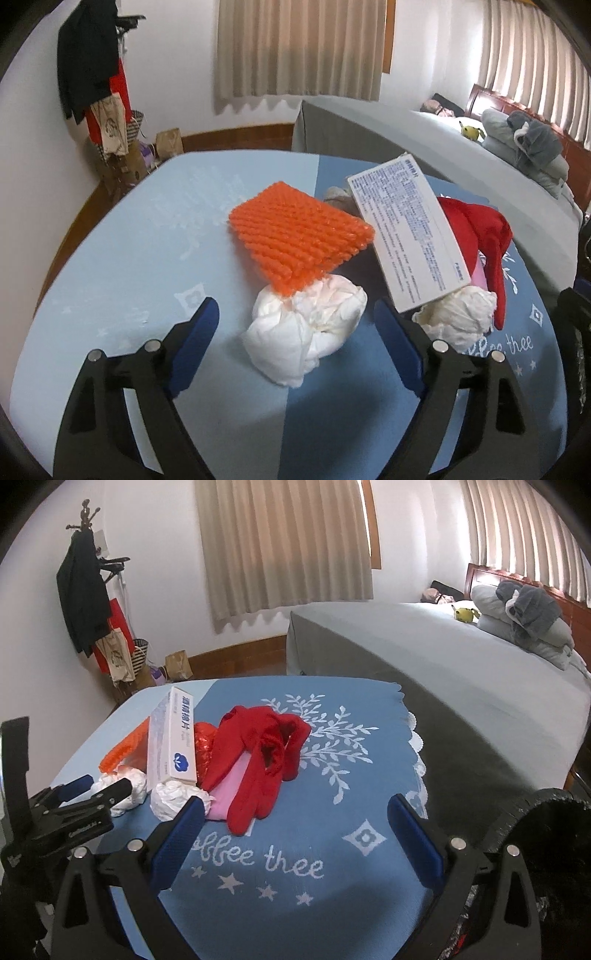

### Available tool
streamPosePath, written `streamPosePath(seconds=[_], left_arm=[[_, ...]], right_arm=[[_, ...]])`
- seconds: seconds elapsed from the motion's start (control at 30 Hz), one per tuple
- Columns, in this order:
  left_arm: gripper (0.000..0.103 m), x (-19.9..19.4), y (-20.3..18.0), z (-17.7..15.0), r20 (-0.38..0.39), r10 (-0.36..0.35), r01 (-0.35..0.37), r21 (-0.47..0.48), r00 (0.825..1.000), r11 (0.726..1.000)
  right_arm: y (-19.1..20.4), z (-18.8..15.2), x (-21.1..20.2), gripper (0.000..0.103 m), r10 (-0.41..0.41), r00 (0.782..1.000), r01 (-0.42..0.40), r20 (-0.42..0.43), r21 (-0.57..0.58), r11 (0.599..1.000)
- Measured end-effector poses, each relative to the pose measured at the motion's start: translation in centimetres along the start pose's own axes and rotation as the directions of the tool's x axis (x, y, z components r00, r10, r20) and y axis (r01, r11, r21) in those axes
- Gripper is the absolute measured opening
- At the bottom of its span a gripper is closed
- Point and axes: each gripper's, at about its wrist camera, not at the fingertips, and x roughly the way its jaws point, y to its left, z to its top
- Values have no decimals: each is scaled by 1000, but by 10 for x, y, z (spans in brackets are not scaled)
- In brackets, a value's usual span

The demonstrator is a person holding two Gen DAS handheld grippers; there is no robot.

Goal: Collect trash
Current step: 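Grasp a white tissue ball with the left gripper, then grasp the other white tissue ball with the right gripper while the left holds its ball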

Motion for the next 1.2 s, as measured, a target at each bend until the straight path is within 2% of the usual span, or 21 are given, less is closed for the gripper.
streamPosePath(seconds=[0.1,0.17,0.27,0.33,0.7,1.07,1.2], left_arm=[[74,9,-2,2,-39,-9,9,8,999,1000],[58,15,-5,2,-67,-23,24,16,998,1000],[46,12,-8,2,-56,-42,44,35,998,998],[41,6,-10,1,-38,-46,47,42,998,998],[39,-32,4,-14,-6,-42,42,19,999,999],[39,-42,35,-20,15,37,-37,-17,999,999],[39,-41,40,-17,21,42,-42,-25,999,999]], right_arm=[[2,0,4,97,3,1000,-3,-5,4,1000],[2,0,5,97,6,1000,-6,-7,5,1000],[5,-1,5,97,10,1000,-10,-9,0,1000],[7,0,5,97,13,1000,-13,-8,-5,1000],[32,5,-1,96,84,996,-83,21,-28,996],[77,-1,28,68,181,982,-185,-50,-85,979],[86,-2,43,64,185,979,-192,-86,-87,977]])
